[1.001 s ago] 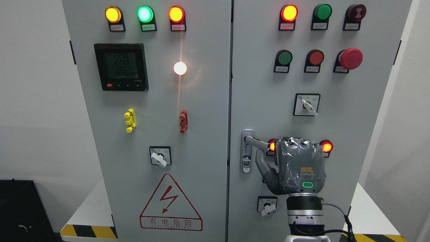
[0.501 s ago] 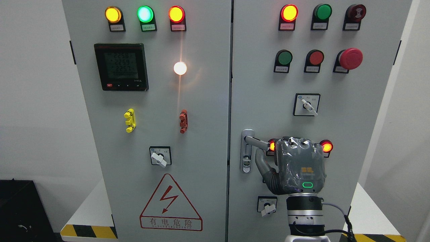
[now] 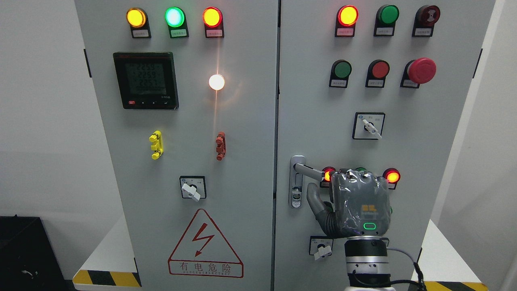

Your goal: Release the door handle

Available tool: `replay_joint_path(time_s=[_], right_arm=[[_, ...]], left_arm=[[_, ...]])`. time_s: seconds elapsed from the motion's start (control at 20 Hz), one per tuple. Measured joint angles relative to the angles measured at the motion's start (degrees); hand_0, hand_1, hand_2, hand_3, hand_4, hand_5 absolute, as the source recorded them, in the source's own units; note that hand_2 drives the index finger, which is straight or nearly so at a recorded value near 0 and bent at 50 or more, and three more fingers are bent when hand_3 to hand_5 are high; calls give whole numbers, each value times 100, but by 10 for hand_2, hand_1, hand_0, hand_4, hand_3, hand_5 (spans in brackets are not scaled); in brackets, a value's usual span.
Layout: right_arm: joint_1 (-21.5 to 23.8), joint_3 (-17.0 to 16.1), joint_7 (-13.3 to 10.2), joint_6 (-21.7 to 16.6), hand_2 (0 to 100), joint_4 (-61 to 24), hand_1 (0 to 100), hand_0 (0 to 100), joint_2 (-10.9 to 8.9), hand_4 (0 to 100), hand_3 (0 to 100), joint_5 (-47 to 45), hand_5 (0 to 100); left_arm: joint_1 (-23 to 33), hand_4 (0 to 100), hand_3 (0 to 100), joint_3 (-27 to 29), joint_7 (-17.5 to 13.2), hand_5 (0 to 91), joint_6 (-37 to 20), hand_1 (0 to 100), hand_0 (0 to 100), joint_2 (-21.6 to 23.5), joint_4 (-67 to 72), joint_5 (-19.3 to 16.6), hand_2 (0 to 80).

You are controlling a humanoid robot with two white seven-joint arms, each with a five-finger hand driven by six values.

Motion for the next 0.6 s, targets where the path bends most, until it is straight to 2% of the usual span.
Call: replay_joint_path(time_s=[0.1, 0.3, 0.5, 0.6], right_arm=[[129, -20, 9, -21, 820, -65, 424, 506, -2, 961, 1000, -9, 932], [463, -84, 4, -50, 757, -260, 410, 510, -52, 935, 999, -36, 907], [841, -216, -14, -237, 598, -519, 389, 514, -111, 850, 851, -66, 807], [1009, -342, -33, -589, 526, -643, 384, 515, -127, 786, 747, -91, 755]], left_arm=[[0, 0, 0, 0, 0, 0, 0, 556, 120, 0, 0, 0, 0], [0, 0, 0, 0, 0, 0, 0, 556, 120, 0, 0, 0, 0], [0, 0, 0, 0, 0, 0, 0, 556, 120, 0, -1, 1, 0], [0, 0, 0, 0, 0, 0, 0, 556, 120, 0, -1, 2, 0]])
